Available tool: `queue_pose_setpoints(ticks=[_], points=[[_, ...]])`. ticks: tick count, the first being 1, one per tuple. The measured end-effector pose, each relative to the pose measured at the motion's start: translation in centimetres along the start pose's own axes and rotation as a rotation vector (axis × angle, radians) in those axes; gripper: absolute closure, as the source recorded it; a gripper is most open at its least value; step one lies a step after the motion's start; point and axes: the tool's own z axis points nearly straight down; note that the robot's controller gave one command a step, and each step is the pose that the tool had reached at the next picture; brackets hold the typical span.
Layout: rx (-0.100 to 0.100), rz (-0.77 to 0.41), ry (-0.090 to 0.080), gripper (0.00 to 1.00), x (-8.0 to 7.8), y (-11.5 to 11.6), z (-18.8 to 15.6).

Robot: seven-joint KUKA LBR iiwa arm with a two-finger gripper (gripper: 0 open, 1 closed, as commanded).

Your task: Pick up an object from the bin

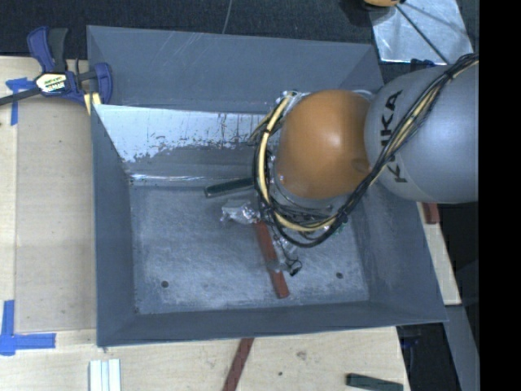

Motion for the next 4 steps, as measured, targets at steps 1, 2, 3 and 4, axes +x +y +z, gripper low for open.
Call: queue_pose_setpoints(ticks=[1, 2, 3, 4], points=[[-0.001, -0.002, 0.001, 0.0, -0.1, 0.1, 0.2], [0.003, -0.156, -0.005, 0.0, 2.2, -0.2, 2.2], [-0.005, -0.312, 0.007, 0.0, 4.2, -1.5, 4.3], [-0.001, -0.615, 0.0, 1.0, 3.0, -5.6, 7.0]])
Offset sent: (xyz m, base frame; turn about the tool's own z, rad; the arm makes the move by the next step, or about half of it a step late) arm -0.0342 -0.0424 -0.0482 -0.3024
